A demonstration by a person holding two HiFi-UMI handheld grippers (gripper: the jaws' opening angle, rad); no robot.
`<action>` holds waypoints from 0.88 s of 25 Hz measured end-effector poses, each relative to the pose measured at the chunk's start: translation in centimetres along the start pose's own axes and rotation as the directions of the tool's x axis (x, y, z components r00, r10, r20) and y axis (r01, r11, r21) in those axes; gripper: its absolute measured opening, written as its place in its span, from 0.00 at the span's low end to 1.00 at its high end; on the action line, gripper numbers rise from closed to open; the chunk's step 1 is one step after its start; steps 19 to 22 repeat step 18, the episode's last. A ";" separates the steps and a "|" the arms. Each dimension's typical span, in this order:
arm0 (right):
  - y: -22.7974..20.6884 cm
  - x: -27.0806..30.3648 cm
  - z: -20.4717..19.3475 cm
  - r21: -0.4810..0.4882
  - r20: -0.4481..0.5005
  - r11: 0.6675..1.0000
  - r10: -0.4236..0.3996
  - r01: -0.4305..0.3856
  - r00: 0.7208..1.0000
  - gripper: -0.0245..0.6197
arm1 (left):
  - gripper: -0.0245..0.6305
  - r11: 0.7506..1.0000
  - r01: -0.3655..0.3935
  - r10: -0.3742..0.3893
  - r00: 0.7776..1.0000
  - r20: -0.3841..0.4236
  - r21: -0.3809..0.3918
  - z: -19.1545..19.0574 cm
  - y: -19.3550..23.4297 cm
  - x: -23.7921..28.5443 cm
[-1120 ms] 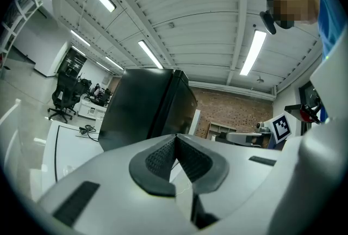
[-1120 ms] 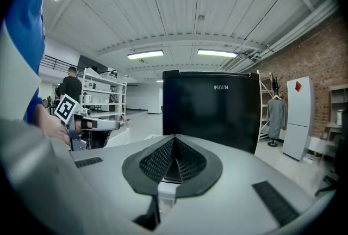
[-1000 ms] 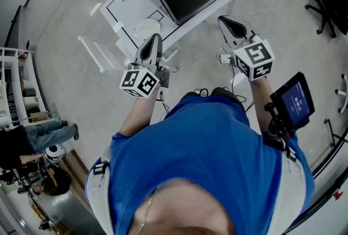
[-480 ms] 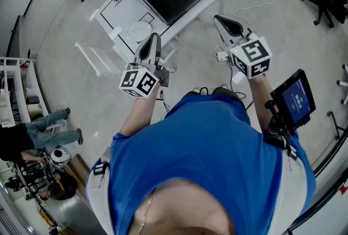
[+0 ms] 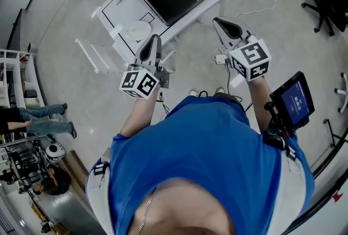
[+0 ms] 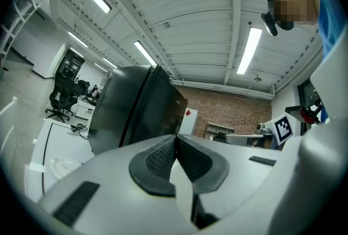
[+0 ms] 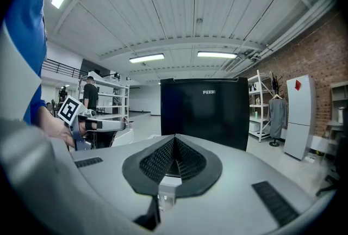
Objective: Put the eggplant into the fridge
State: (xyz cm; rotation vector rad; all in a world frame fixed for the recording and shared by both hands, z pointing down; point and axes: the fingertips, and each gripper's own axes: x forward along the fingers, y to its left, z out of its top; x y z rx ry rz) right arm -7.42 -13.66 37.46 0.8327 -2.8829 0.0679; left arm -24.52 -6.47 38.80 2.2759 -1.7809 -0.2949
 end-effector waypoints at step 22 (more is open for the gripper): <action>1.6 0.5 2.0 -0.063 0.031 0.996 0.062 -0.060 0.998 0.04 | 0.05 0.999 -0.046 0.046 0.999 0.028 0.019 1.1 -0.3 -2.3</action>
